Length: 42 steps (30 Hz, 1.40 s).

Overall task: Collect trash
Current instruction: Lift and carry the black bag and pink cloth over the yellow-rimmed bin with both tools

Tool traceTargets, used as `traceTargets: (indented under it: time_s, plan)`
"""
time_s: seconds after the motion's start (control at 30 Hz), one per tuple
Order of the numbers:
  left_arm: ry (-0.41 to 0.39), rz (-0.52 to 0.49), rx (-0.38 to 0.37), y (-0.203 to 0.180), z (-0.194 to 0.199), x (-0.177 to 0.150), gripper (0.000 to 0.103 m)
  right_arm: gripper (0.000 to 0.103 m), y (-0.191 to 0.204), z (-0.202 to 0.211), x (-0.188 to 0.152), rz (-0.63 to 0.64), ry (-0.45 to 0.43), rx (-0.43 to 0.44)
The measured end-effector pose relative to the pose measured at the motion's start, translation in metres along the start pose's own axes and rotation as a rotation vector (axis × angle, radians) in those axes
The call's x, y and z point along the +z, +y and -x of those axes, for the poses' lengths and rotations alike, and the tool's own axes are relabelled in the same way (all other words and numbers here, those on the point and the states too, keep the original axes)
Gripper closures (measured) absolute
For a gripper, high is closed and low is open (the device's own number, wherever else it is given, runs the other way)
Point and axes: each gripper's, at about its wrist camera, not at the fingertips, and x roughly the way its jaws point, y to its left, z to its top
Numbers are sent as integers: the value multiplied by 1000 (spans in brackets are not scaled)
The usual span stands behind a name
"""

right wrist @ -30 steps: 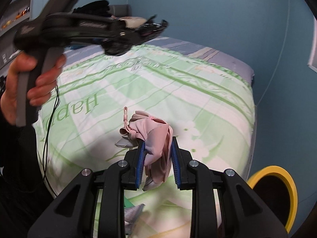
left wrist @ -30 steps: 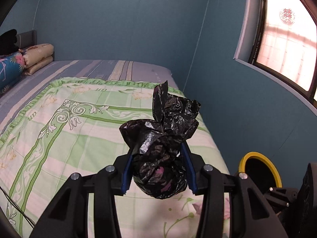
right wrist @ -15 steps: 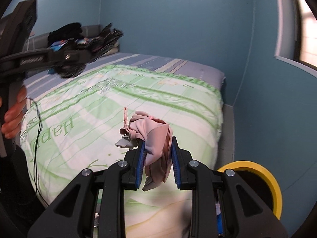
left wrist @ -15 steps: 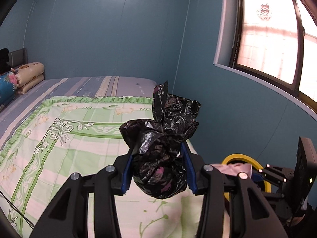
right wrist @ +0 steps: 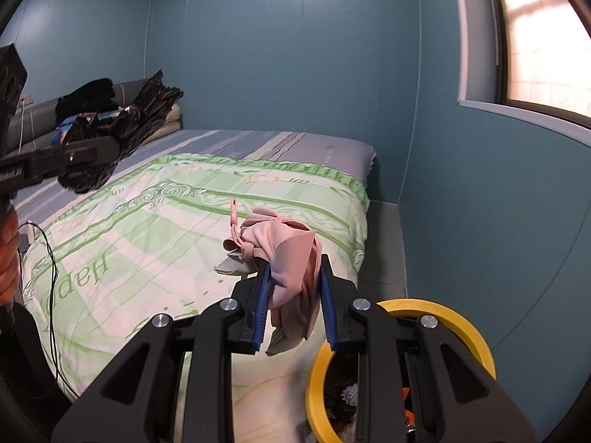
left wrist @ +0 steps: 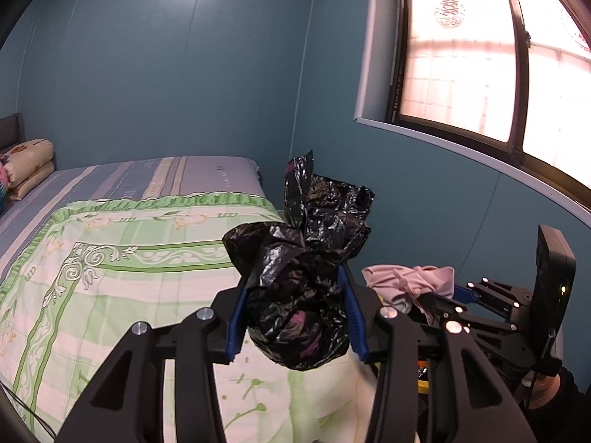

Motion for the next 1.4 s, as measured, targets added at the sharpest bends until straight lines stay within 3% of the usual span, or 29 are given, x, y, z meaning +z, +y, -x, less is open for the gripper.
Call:
traceTargets:
  time_s: [0.8, 1.4]
  plan:
    - [3, -113, -99, -82, -24, 2, 61, 80, -74, 35, -9, -137, -86, -162]
    - [81, -150, -185, -141, -74, -7, 61, 79, -130, 45, -38, -237, -77, -287]
